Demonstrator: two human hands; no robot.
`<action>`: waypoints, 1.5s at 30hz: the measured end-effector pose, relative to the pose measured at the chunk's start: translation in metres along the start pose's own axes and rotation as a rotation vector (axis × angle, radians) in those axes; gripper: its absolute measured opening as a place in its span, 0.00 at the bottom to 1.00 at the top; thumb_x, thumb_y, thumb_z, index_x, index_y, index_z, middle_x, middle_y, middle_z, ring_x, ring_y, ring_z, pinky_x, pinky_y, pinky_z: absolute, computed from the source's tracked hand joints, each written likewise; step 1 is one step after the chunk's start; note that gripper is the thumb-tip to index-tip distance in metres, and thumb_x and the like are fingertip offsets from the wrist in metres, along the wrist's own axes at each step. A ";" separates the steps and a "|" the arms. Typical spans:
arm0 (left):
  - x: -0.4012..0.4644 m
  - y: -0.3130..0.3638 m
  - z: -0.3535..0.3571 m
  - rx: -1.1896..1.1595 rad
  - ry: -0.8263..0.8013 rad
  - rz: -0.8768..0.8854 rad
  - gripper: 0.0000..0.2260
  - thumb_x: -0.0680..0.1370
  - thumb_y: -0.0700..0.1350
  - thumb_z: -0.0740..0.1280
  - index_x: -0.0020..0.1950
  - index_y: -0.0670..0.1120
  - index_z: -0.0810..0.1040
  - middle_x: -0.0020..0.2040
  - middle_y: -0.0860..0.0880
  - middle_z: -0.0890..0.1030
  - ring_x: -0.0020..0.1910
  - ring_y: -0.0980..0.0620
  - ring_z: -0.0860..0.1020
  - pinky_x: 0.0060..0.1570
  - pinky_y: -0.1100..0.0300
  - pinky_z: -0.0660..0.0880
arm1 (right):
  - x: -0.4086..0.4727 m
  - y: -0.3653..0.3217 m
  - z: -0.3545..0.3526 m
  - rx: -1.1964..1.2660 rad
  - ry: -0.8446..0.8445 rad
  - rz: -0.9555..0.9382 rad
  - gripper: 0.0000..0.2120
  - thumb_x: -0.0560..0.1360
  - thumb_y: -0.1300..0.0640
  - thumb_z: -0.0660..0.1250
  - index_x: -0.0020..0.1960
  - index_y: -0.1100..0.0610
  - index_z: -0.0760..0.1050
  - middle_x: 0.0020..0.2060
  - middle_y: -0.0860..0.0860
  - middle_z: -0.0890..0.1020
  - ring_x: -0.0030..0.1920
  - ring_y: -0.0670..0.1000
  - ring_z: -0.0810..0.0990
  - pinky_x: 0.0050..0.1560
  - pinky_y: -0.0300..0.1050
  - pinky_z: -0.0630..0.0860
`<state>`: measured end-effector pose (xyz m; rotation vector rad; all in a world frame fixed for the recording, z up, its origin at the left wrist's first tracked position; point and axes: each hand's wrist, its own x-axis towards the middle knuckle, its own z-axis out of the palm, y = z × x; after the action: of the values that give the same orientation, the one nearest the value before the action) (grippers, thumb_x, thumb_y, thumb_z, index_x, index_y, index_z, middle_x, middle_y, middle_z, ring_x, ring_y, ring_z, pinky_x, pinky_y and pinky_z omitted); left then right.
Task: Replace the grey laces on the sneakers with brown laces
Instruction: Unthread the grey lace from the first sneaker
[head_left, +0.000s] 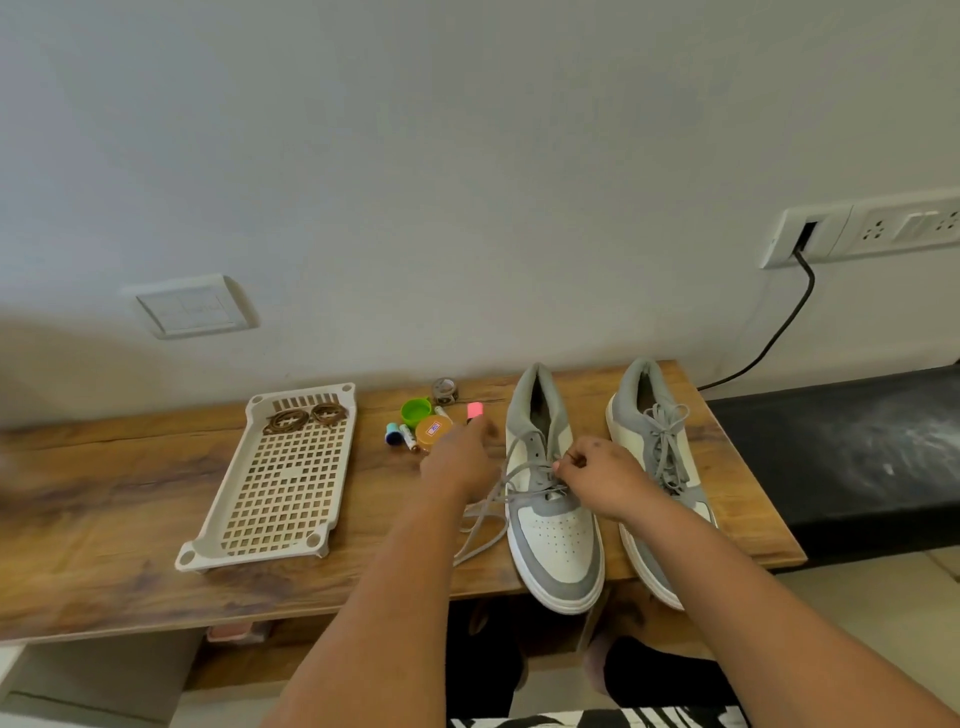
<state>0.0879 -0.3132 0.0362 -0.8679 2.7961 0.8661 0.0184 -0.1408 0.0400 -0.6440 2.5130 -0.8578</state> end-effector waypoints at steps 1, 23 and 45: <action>0.000 0.003 0.003 -0.025 0.031 0.077 0.22 0.77 0.41 0.64 0.70 0.54 0.70 0.66 0.47 0.73 0.64 0.44 0.72 0.61 0.45 0.73 | -0.001 -0.001 -0.003 0.003 -0.005 -0.010 0.10 0.80 0.50 0.63 0.51 0.57 0.75 0.43 0.49 0.77 0.40 0.46 0.73 0.34 0.38 0.67; -0.018 0.024 -0.004 0.022 -0.208 0.136 0.36 0.78 0.32 0.55 0.80 0.60 0.51 0.58 0.42 0.80 0.51 0.45 0.79 0.54 0.50 0.78 | 0.007 0.005 -0.018 -0.021 -0.013 0.078 0.08 0.79 0.51 0.65 0.56 0.52 0.73 0.49 0.49 0.78 0.49 0.50 0.76 0.44 0.42 0.71; -0.020 0.032 -0.006 0.029 -0.228 0.189 0.25 0.76 0.31 0.56 0.69 0.52 0.67 0.60 0.44 0.76 0.53 0.44 0.77 0.49 0.53 0.74 | 0.004 0.007 -0.024 -0.353 0.004 0.037 0.04 0.77 0.55 0.68 0.44 0.51 0.74 0.39 0.48 0.77 0.44 0.51 0.79 0.44 0.45 0.75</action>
<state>0.0878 -0.2853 0.0620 -0.4718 2.7116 0.8837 0.0012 -0.1269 0.0528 -0.7003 2.6949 -0.4031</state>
